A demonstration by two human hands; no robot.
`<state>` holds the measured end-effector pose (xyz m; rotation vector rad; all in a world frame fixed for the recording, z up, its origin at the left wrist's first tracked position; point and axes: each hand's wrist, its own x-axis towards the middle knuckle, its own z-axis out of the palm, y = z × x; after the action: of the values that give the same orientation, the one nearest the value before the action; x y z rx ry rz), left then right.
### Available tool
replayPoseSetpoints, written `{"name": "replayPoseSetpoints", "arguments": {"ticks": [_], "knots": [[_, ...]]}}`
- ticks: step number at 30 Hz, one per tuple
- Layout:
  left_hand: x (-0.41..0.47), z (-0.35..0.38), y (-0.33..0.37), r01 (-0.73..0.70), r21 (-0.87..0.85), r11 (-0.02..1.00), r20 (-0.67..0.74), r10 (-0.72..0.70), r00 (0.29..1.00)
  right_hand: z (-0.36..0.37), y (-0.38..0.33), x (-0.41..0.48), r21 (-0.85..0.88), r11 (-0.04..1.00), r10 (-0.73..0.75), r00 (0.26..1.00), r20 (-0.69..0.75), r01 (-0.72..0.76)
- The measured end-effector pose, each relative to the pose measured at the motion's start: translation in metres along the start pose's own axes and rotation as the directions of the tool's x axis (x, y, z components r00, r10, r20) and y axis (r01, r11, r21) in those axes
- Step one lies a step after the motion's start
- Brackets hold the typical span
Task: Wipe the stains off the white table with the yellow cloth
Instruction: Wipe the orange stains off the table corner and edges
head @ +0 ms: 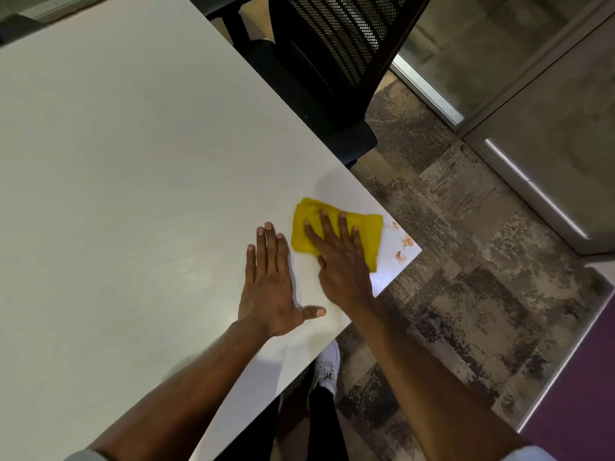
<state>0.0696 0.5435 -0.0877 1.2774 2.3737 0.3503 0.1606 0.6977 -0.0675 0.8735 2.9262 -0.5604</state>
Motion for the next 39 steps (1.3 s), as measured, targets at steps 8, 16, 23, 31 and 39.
{"name": "replayPoseSetpoints", "arguments": {"ticks": [8,16,23,31,39], "knots": [[0.031,-0.016,0.004,-0.015,0.022,1.000,0.107,0.012,0.994,-0.019,0.040,0.006,-0.012,0.985,0.174,0.984,-0.033,-0.175],[0.035,-0.018,0.005,-0.037,0.020,0.999,0.128,0.035,0.991,-0.005,0.010,0.000,-0.035,0.999,0.007,0.999,-0.038,-0.008],[0.035,-0.017,0.003,-0.019,0.036,0.999,0.152,0.013,0.988,-0.022,0.049,0.033,-0.032,0.990,0.136,0.990,-0.044,-0.137],[0.036,-0.019,0.020,0.027,0.016,1.000,0.131,-0.028,0.991,-0.015,0.027,0.010,-0.097,0.994,-0.047,0.999,-0.010,0.046],[0.038,-0.019,0.028,0.055,0.026,0.998,0.173,-0.058,0.983,-0.038,0.057,0.063,-0.047,0.987,0.153,0.988,-0.017,-0.153]]}}
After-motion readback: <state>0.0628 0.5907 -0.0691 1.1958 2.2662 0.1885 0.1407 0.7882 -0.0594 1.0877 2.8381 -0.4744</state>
